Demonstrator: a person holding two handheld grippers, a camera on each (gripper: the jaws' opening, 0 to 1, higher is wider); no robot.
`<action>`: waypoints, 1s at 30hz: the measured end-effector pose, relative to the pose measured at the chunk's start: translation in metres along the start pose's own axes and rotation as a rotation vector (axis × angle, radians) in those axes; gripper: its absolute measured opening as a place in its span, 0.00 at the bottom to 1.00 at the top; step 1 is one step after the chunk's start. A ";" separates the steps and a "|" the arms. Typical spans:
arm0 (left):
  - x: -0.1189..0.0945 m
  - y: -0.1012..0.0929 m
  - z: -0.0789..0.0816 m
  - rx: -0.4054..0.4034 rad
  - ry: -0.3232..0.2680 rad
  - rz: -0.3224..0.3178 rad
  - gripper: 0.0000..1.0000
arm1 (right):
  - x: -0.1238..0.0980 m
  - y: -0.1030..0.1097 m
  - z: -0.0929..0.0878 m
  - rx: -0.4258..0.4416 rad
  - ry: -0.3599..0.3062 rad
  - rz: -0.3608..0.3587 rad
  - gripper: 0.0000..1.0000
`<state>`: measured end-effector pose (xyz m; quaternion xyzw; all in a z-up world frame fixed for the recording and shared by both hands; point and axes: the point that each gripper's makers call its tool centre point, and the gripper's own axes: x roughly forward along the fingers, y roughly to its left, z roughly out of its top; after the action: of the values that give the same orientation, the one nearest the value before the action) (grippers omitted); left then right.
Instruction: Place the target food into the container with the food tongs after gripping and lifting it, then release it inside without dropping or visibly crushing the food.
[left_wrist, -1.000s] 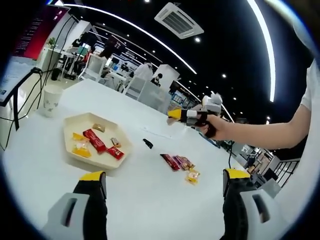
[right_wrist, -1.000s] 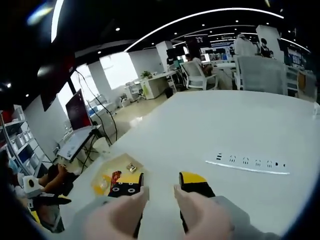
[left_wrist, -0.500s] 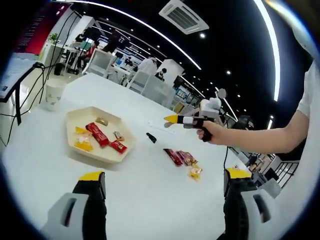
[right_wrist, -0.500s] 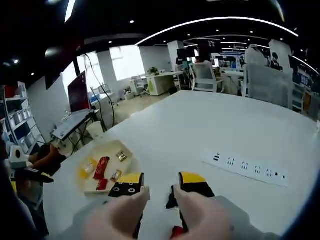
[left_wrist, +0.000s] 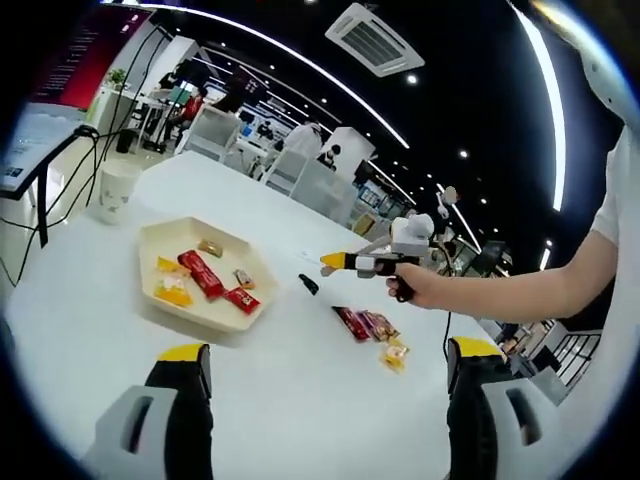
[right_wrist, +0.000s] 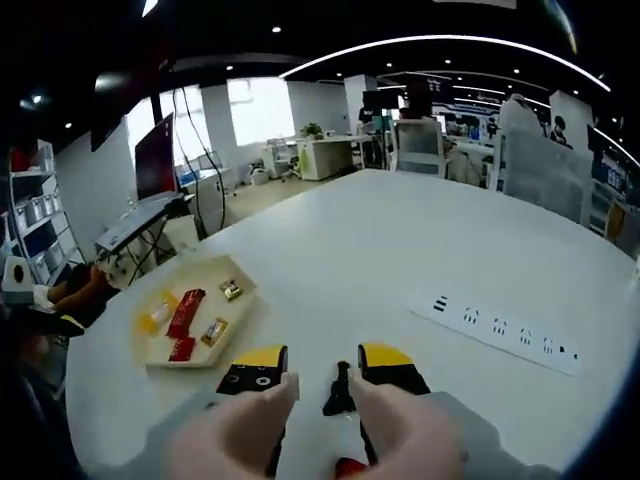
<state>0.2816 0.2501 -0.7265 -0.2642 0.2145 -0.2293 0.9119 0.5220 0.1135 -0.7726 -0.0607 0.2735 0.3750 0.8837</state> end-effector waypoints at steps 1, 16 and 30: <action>0.000 0.000 -0.001 0.000 0.004 0.003 0.99 | 0.001 -0.001 -0.001 -0.006 0.006 -0.002 0.28; -0.002 0.000 -0.004 -0.012 -0.006 0.009 0.99 | 0.021 -0.004 -0.019 -0.026 0.065 0.007 0.28; -0.006 0.005 -0.004 -0.029 0.011 0.031 0.99 | 0.029 0.000 -0.037 -0.054 0.107 0.001 0.28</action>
<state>0.2760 0.2554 -0.7308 -0.2728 0.2270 -0.2135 0.9102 0.5224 0.1198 -0.8189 -0.1044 0.3101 0.3791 0.8656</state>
